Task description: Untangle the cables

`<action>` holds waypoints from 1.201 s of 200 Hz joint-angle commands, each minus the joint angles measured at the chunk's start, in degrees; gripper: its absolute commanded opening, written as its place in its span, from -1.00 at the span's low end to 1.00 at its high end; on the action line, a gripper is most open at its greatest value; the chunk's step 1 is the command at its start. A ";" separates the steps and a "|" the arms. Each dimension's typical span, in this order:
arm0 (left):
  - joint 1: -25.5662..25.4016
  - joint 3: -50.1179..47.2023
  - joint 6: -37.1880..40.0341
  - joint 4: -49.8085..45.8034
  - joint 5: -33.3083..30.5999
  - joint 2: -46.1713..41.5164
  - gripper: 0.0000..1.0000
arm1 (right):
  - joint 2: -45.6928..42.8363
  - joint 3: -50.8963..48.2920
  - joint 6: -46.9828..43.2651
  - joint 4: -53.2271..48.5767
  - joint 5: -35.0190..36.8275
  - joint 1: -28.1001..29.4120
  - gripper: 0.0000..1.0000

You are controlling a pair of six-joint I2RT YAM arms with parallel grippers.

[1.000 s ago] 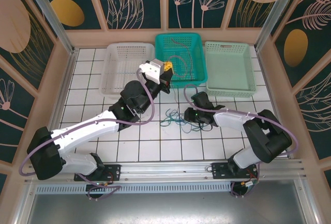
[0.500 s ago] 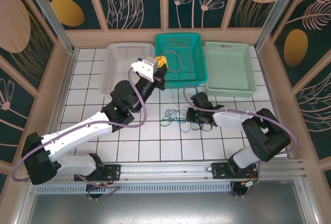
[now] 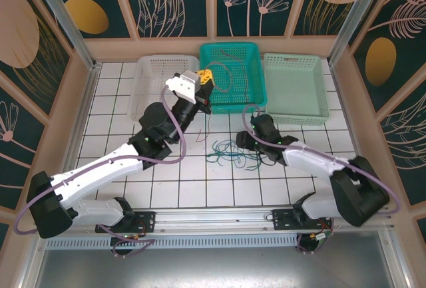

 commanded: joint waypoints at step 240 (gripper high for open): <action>6.96 14.27 -1.46 -10.10 -0.66 19.43 -1.00 | -17.46 13.59 -6.46 1.30 -6.77 -11.11 0.38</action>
